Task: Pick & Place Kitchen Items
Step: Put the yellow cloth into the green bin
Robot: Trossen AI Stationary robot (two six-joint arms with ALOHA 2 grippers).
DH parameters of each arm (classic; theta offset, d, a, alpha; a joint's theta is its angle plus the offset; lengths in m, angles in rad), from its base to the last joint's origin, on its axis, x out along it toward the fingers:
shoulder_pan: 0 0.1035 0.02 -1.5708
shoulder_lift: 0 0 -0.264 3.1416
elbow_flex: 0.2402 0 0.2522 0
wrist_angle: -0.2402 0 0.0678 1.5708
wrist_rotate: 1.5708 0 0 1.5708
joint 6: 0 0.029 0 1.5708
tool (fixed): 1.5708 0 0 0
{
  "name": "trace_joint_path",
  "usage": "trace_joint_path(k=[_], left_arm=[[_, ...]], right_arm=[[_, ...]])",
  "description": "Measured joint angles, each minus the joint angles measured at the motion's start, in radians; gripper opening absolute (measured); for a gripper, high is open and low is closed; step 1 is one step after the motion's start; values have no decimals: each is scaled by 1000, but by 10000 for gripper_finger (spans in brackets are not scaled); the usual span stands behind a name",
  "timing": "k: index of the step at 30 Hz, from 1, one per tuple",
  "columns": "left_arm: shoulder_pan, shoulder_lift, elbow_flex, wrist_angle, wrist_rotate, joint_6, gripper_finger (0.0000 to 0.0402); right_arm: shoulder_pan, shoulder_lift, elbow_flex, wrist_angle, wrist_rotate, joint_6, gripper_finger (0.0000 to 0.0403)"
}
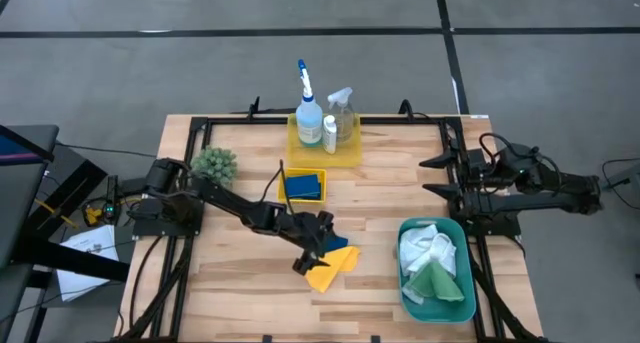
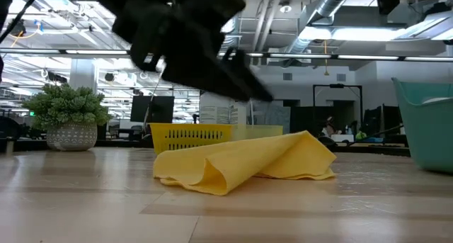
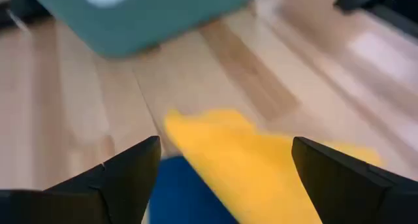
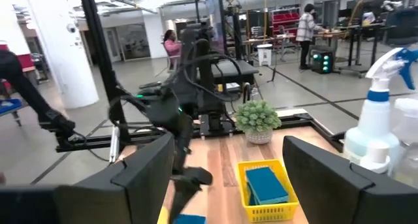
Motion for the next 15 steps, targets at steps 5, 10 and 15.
trace_joint_path(k=[5, 10, 15], left_arm=[[0, 40, -17, 7, -3, -45, 334], [-2, 80, -15, 26, 11, -88, 329], [-2, 128, -17, 21, 55, -93, 328]], right_arm=[[34, 12, 0, 9, 1, 0, 277], [58, 37, 0, 21, 3, -1, 277], [67, 46, 0, 20, 4, -3, 277]])
